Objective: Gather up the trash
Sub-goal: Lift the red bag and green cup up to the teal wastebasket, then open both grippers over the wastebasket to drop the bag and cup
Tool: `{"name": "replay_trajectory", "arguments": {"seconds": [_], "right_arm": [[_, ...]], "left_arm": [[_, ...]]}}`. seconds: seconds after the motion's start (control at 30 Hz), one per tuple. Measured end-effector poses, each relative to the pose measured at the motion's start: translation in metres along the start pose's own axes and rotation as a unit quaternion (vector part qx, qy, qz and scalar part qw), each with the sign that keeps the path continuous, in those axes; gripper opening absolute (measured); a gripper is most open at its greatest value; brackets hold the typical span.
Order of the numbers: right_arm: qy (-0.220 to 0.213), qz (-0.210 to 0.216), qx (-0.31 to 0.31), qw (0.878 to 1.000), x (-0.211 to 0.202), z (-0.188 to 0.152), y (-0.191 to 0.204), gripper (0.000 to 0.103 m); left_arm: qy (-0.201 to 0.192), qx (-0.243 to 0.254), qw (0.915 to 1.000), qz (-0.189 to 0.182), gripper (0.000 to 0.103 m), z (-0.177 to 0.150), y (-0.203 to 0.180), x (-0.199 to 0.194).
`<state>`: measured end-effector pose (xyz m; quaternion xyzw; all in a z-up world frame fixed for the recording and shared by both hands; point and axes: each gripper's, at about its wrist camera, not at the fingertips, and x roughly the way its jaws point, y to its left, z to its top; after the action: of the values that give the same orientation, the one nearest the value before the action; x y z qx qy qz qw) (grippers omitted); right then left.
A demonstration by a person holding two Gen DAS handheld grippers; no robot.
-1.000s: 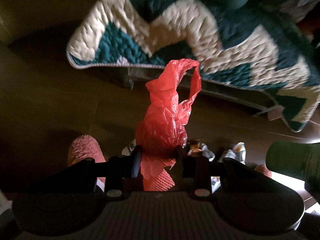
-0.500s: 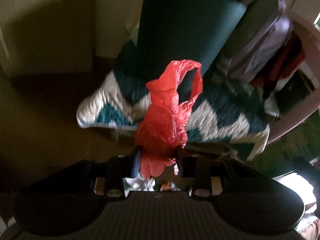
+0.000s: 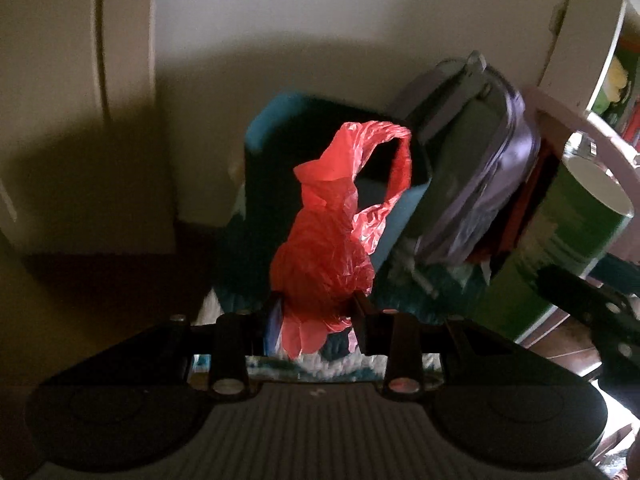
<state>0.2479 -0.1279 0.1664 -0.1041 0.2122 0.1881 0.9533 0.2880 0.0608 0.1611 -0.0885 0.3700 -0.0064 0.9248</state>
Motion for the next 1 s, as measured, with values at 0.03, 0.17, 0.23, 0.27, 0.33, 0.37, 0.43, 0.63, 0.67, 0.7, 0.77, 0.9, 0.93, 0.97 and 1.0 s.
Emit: {"name": "replay_trajectory", "arguments": {"seconds": [0.03,0.17,0.23,0.27,0.33,0.37,0.43,0.63,0.67,0.7,0.77,0.9,0.93,0.97,1.0], "right_arm": [[-0.003,-0.001,0.001,1.0,0.002,0.006,0.0,0.046],[-0.017,-0.012,-0.003,1.0,0.022,0.035,-0.006,0.046],[-0.021,-0.017,-0.005,1.0,0.032,0.046,-0.009,0.046],[-0.023,-0.019,-0.005,1.0,0.039,0.052,-0.011,0.046],[-0.025,-0.023,-0.005,0.999,0.052,0.061,-0.013,0.046],[-0.026,-0.024,-0.006,0.999,0.059,0.065,-0.014,0.046],[-0.025,-0.025,-0.005,0.999,0.077,0.072,-0.016,0.046],[-0.01,-0.029,0.0,1.0,0.138,0.081,-0.02,0.046],[-0.005,-0.027,0.004,1.0,0.149,0.081,-0.021,0.045],[0.001,-0.027,0.007,1.0,0.16,0.081,-0.023,0.045],[0.014,-0.025,0.009,1.0,0.181,0.077,-0.025,0.045],[0.05,-0.009,0.018,0.999,0.22,0.063,-0.031,0.045],[0.058,-0.007,0.016,0.998,0.227,0.061,-0.031,0.045],[0.067,-0.004,0.015,0.998,0.235,0.057,-0.031,0.045],[0.074,-0.002,0.015,0.997,0.241,0.054,-0.032,0.045]], "left_arm": [[-0.006,0.006,1.0,0.001,0.035,0.009,-0.003,-0.001],[-0.029,0.024,0.9993,0.006,0.035,0.045,-0.012,-0.001],[-0.035,0.027,0.999,0.009,0.035,0.063,-0.014,0.003],[-0.036,0.026,0.999,0.01,0.035,0.073,-0.014,0.006],[-0.037,0.022,0.999,0.014,0.035,0.09,-0.011,0.015],[-0.037,0.02,0.9989,0.018,0.035,0.098,-0.011,0.021],[-0.036,0.016,0.9991,0.017,0.035,0.114,-0.007,0.037],[-0.016,0.026,0.9991,0.03,0.035,0.143,-0.008,0.093],[-0.011,0.03,0.9989,0.033,0.035,0.147,-0.009,0.104],[-0.006,0.034,0.9987,0.037,0.035,0.149,-0.01,0.114],[0.002,0.036,0.9985,0.042,0.035,0.153,-0.008,0.135],[0.021,0.047,0.9971,0.056,0.035,0.157,-0.005,0.175],[0.029,0.051,0.9966,0.058,0.035,0.157,-0.005,0.185],[0.036,0.054,0.9961,0.059,0.035,0.156,-0.004,0.194],[0.041,0.057,0.9957,0.06,0.035,0.154,-0.001,0.199]]}}
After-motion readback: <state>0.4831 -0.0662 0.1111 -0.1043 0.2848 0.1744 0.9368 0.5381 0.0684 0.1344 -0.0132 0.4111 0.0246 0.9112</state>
